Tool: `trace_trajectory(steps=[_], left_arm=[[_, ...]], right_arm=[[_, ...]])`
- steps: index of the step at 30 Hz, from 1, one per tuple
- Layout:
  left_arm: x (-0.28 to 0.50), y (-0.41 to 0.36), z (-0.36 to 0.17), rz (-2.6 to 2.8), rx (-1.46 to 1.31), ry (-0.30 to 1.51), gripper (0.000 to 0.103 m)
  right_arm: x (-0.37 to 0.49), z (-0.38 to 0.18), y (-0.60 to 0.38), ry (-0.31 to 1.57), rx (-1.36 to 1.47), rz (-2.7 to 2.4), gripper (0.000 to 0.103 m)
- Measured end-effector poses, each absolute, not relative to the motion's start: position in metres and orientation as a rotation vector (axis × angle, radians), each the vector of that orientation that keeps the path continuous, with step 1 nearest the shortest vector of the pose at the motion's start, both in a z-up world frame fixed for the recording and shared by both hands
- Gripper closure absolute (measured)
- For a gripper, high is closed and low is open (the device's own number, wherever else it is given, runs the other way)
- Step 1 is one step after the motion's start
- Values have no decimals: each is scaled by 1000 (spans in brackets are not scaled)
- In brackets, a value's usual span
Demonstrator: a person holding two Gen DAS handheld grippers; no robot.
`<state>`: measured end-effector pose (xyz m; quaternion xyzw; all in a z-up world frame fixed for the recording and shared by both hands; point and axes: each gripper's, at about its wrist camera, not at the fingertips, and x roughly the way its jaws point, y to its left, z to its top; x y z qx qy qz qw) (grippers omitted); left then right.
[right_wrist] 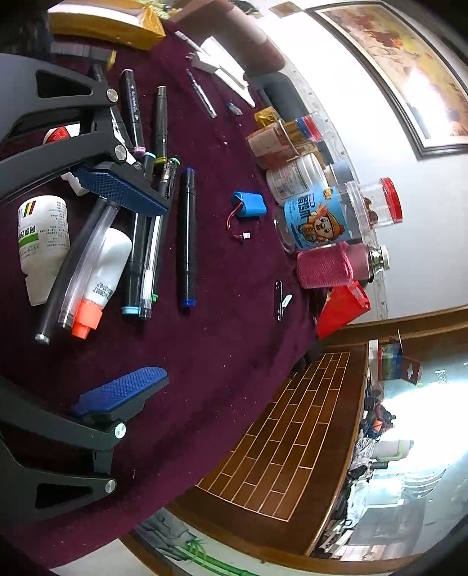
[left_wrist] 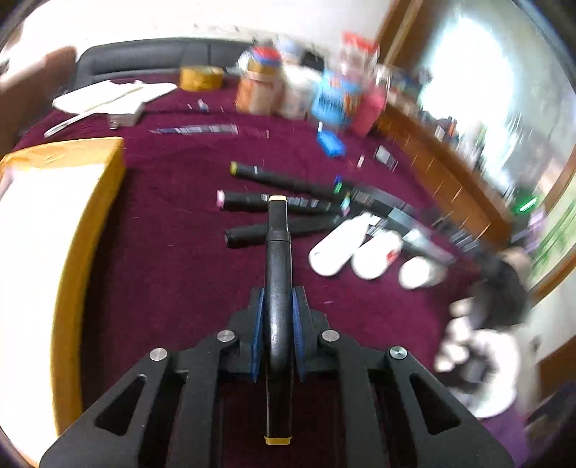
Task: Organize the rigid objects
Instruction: 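Carry the marker to the yellow-rimmed box while right tool grasps red-label white bottle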
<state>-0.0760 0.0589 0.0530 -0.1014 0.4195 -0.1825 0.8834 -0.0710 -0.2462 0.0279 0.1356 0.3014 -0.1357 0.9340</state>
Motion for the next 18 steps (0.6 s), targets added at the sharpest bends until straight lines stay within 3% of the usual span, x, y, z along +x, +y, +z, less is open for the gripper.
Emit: trace_trajectory(steps=[8,13,16,18], left_arm=[[-123,100,105,-440,-300,719,91],[-136,109,108,-463,-293,666,91],[-142,117,103,-471,-315,670,91],[-146,127,103,-459,-330,660,91]], right_arm=[[-78,31,-248,657,323,-190,22],[-111,71,-213,660,308,4,23],[-95,76,-185,779,329,147,23],[-83,70,-174,851,334,133,34]])
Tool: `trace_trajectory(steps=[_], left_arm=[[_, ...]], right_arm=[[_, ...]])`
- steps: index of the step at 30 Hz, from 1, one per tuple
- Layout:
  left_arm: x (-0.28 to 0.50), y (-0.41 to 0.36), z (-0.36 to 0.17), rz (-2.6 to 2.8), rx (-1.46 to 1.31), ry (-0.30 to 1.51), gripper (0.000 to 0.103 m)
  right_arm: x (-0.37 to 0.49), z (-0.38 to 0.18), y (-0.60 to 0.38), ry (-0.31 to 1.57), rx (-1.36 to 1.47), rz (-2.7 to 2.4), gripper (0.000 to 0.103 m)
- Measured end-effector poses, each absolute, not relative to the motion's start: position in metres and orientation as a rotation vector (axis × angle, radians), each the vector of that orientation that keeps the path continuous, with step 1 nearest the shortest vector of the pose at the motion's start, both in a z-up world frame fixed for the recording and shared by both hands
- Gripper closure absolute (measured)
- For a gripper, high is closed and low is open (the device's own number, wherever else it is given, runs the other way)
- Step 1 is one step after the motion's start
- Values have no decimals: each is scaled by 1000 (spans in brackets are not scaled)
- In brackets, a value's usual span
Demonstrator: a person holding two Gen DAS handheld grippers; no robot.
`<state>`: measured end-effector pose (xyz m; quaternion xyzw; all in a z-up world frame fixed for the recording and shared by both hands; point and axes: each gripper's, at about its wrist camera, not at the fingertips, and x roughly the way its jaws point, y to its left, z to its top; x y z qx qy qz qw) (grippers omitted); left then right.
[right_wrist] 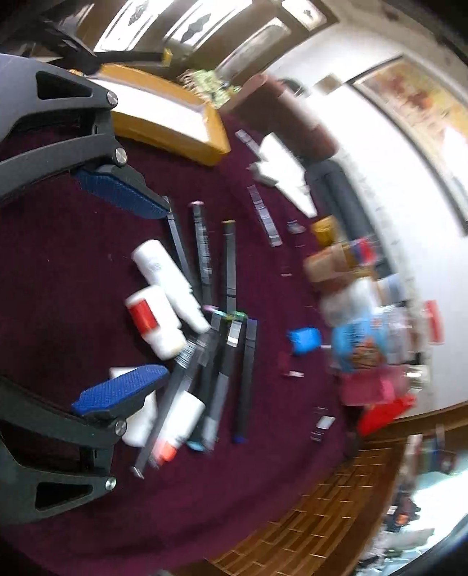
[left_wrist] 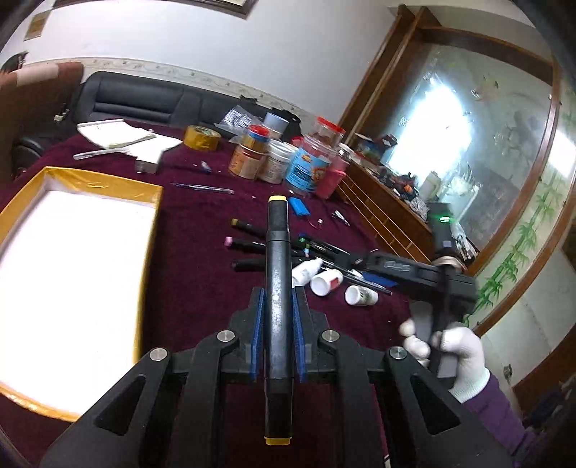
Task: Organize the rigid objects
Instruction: 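Carry the marker to the yellow-rimmed box while right tool grasps red-label white bottle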
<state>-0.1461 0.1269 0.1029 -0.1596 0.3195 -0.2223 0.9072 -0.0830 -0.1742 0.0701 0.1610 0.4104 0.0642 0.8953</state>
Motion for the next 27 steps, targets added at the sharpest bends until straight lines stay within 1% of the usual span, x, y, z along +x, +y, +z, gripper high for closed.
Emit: trace_trajectory(steps=[1,2,3,5,9,10,11,13,15,18,20,24,27], left_arm=[[-148,134,103,-449,-338,652,91],[-149,138,104,-441,-344,649,91],[-150,142,106,-433,-349,646,91],[-153,152,107,-424,-350,636,91],[-157,161,104,-424,-351,631,91],[-157,163,102,-425,-357,634,91],[-157,164,101,-426,-362,636,91],[-156,170,99,-422,-369,639,91],[-154,180,99,-421,-377,647,91],[-142,199,105,-426,-401,669,91],[-131,212,109,-410,-409,680,91],[-87,236,108,-367,-442,734,91],[-42,244,97,-307,-417,800,91]], right_arm=[[-74,63,-167,896,326,102,38],[-69,58,-164,918,326,82,45],[-63,52,-162,950,335,57,48],[-56,38,-162,995,378,4,52],[-46,27,-164,991,428,-90,52],[-45,24,-166,996,443,-98,55],[-45,20,-170,996,465,-98,65],[-49,17,-177,989,519,-80,67],[-53,20,-177,980,493,-76,68],[-67,36,-175,948,489,-21,71],[-74,57,-166,919,490,50,72],[-70,98,-116,868,429,238,72],[-46,111,-55,892,375,382,72]])
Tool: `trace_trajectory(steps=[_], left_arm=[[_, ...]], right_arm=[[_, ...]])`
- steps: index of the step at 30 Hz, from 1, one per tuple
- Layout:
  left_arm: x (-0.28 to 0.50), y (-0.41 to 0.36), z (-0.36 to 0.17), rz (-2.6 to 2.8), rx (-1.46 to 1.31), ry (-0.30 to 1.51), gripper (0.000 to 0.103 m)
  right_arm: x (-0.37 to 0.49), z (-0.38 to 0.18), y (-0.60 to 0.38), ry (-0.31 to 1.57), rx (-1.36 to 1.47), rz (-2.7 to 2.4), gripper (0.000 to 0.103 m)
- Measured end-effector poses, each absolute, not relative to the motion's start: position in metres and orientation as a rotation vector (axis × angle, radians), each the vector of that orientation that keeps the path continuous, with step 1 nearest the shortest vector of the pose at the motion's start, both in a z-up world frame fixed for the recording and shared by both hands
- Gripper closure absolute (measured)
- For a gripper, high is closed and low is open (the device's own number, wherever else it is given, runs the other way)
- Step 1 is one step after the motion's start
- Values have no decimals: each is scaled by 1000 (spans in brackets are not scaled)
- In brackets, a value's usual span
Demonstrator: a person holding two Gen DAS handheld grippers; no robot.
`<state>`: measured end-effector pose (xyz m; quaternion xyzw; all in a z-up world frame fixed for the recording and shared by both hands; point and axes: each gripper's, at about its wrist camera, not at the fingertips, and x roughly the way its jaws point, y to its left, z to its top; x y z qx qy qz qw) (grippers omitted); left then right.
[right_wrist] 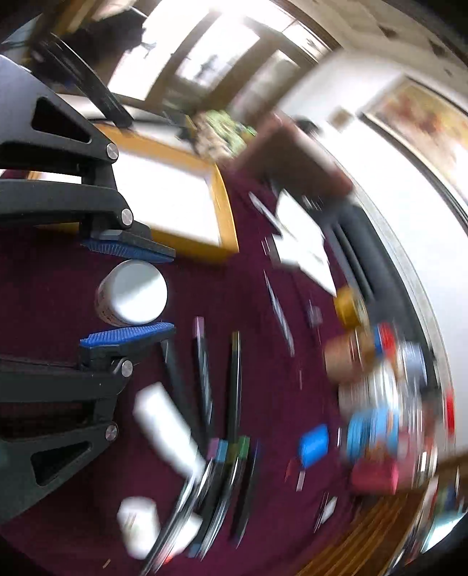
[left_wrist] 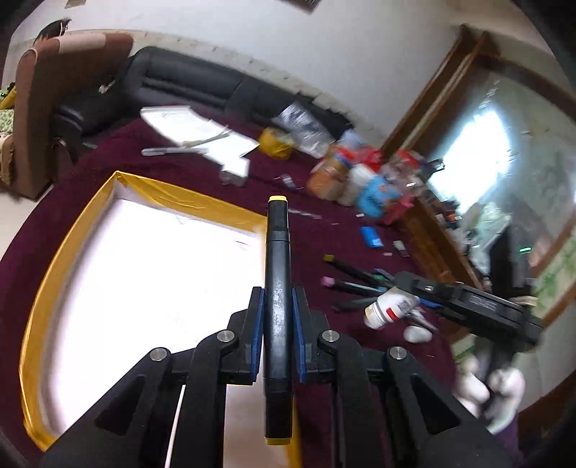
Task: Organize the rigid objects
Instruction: 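Carry the marker to the yellow-rimmed box while right tool grasps red-label white bottle, then open both tools to drop the marker and bottle into the box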
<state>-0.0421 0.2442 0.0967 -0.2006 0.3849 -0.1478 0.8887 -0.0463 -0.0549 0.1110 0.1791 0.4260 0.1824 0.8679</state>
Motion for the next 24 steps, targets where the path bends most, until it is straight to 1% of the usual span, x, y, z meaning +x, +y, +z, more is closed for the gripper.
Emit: trace_trajectory(steps=[3,6,10,14,15,16,17,18,19,21,24], left_arm=[[-3,260,71,-282,-495,884,91],[23,271,47,-262,-550,929,91],[41,274,20,-246,-604,983,91],[47,276,7,-223,-644,1014,90],[47,277,6,-224,-650,1016,85],[47,278,6,-222,-652,1015,75],[47,279,7,-218,-653,1014,69],[44,280,9,-213,-651,1003,61],[44,281,12,-210,-648,998,59],[40,284,19,-207,-637,979,59],[31,286,31,-191,-625,950,51]], right_arm=[[-21,108,-4,932,312,442,72],[4,99,45,986,246,469,72],[28,82,98,1037,140,475,72],[50,65,115,1115,129,483,72],[56,60,118,1127,124,476,72],[62,58,119,1126,128,465,72],[65,57,118,1117,130,455,72],[68,57,117,1106,125,449,71],[71,57,115,1085,131,450,71],[72,64,107,1059,154,457,71],[68,78,87,1000,169,442,68]])
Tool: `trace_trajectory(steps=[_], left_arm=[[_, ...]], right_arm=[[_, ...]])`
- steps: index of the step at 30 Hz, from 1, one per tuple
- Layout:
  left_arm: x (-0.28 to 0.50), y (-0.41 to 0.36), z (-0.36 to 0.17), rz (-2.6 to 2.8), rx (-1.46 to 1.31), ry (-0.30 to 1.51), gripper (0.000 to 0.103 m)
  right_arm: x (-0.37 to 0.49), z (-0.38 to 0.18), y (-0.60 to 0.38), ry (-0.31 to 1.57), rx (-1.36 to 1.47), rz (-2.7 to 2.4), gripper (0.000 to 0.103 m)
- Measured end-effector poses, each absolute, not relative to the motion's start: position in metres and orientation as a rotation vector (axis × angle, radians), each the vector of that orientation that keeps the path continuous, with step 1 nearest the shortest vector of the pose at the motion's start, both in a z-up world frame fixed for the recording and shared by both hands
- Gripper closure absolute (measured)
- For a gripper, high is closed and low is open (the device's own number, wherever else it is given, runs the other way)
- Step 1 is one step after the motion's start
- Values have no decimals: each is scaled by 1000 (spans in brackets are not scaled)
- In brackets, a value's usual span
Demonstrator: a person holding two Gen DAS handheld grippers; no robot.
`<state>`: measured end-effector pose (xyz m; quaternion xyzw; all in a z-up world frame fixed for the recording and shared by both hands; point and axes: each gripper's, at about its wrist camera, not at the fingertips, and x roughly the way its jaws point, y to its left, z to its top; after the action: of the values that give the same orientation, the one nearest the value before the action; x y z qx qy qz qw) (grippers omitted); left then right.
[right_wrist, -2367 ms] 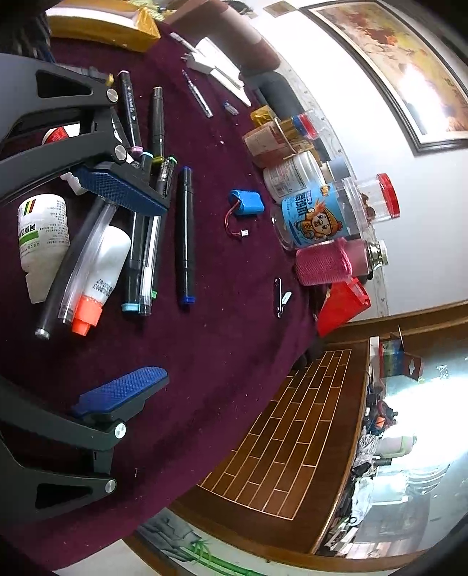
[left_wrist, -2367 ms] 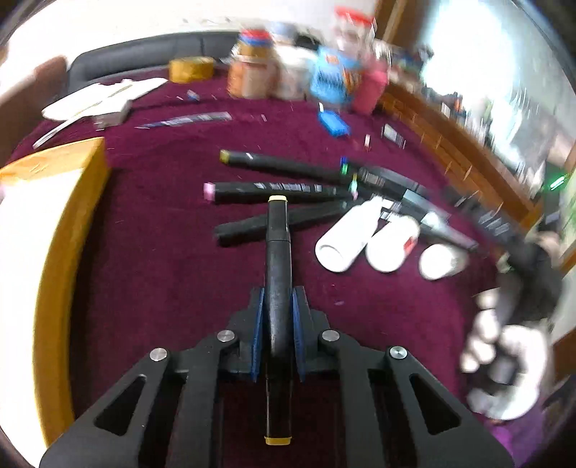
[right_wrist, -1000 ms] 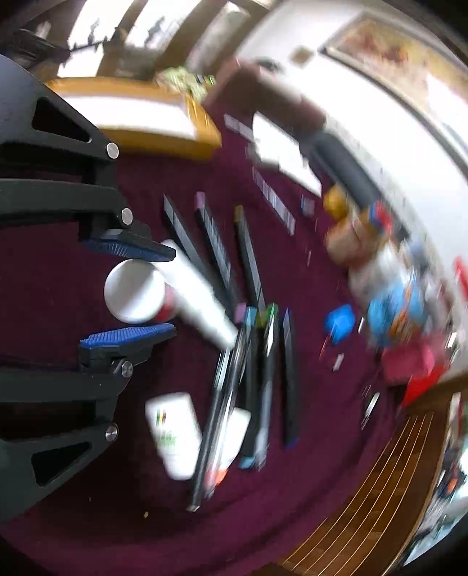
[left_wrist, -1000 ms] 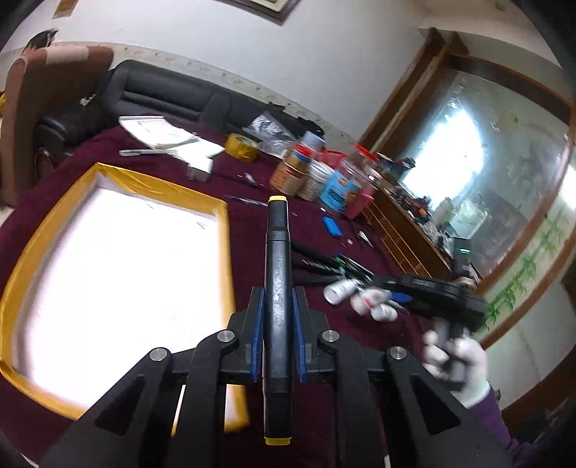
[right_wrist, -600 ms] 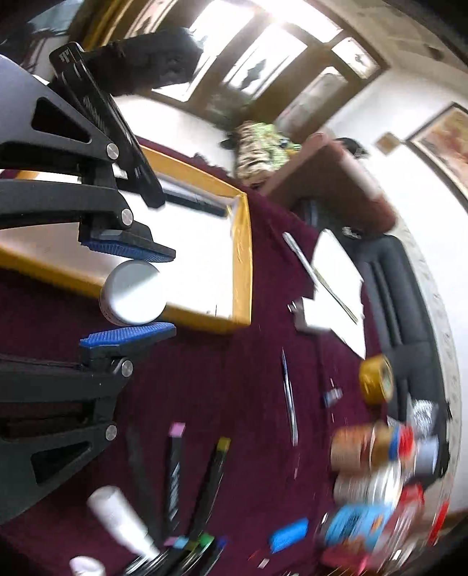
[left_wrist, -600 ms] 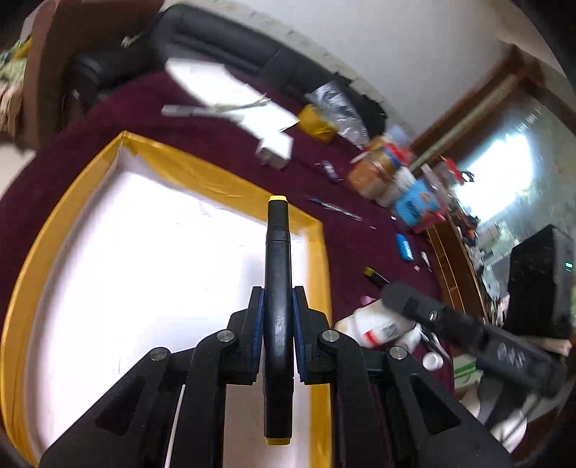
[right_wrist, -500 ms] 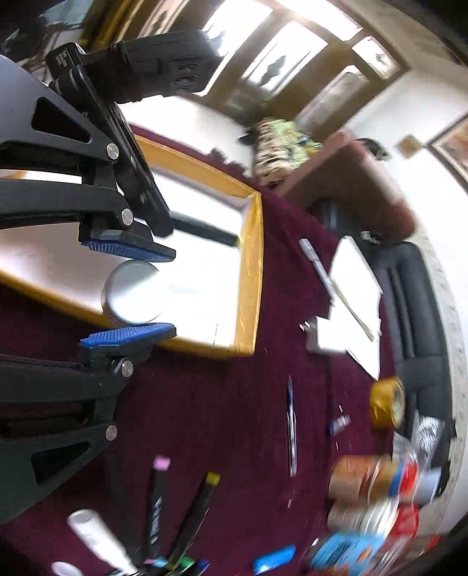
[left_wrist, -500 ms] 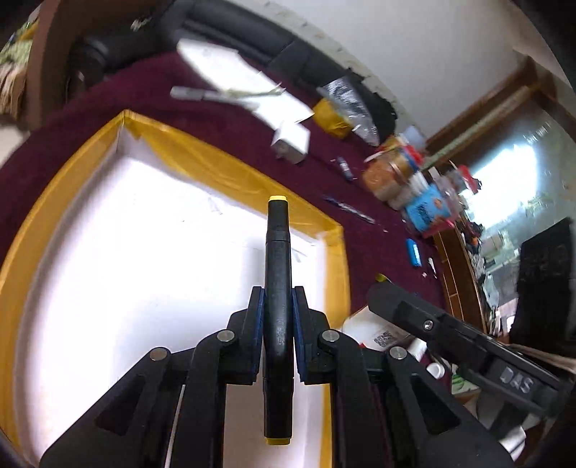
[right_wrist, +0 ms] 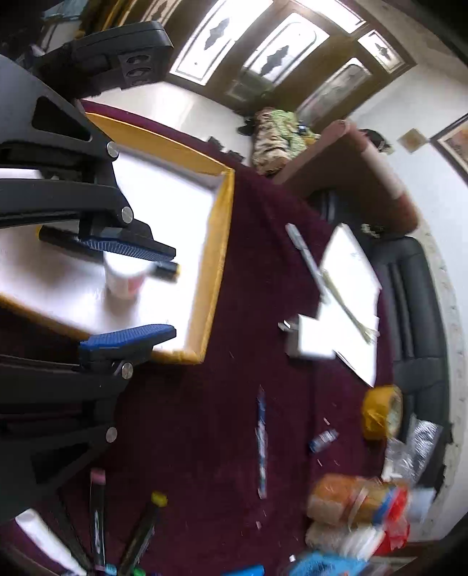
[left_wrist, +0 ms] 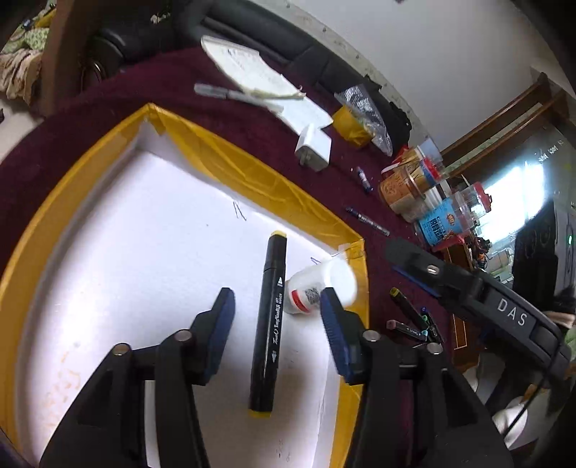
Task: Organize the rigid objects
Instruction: 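Open both tools to drop the marker and bottle into the box, then grasp the white spray bottle with left tool while right grasps green-label bottle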
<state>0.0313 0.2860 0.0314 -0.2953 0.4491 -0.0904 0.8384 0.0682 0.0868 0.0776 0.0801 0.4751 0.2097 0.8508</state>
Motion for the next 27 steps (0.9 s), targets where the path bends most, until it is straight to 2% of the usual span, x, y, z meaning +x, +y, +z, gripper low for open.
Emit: trace_trajectory(steps=[5,7,9,10,14,18,27], left_arm=[[7,269,66,-208,-528,886,47],[-7,251,83,-241,-458,858,31],[-21,222,99,-288,-358,834,22],[-25,209,103,-304,-316,830,21],[-40,143,104,-392,-184,880,22],[-42,90,89,-459,-146,926,22],[-36,-8,51,-428,115,935,22]], right_arm=[[30,111,28,851,172,384,67],[-5,127,-9,710,153,313,59],[-28,132,-38,612,134,225,17],[-43,129,-62,552,129,144,10],[-51,102,-132,593,172,-42,9],[-56,62,-210,652,380,-117,9],[-84,36,-256,571,470,-127,9]])
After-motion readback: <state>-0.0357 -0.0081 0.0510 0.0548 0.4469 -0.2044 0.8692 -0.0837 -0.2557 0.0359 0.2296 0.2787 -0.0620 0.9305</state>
